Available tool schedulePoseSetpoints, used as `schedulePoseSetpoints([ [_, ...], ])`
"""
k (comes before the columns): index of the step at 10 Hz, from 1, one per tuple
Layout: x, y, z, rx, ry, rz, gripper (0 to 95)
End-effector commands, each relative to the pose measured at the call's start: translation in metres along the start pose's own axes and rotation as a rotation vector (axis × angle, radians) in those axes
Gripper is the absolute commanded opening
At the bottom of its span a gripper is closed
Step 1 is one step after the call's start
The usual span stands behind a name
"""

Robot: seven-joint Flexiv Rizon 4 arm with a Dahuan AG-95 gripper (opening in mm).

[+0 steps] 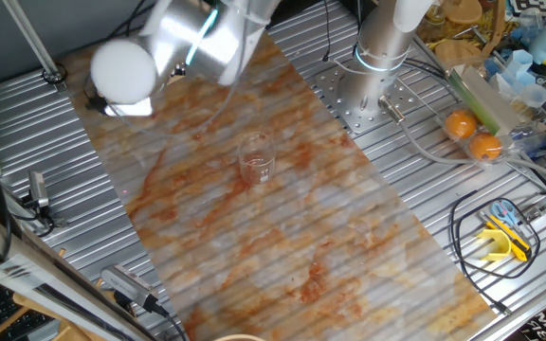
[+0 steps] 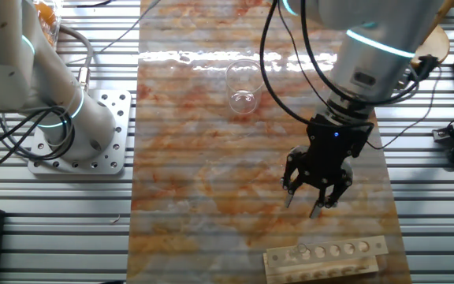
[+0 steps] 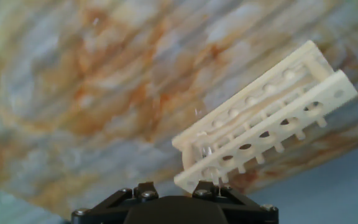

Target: Pour out the test tube

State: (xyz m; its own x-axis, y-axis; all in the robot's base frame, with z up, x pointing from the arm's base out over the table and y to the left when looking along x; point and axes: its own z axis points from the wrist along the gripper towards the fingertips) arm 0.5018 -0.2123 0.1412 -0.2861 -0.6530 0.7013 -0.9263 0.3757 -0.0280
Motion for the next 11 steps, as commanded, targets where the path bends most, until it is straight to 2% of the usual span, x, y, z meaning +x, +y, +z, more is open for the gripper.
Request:
schedulePoseSetpoints([
  [1, -0.002, -0.004, 0.003, 0.080, 0.034, -0.063, 38.0],
  [4, -0.004, -0.008, 0.009, 0.120, 0.039, -0.098, 38.0],
  [6, -0.005, -0.010, 0.011, 0.169, 0.085, -0.175, 38.0],
  [9, -0.005, -0.014, 0.018, 0.188, 0.102, -0.270, 38.0],
  [11, 0.000, -0.012, 0.021, 0.203, 0.118, -0.301, 38.0],
])
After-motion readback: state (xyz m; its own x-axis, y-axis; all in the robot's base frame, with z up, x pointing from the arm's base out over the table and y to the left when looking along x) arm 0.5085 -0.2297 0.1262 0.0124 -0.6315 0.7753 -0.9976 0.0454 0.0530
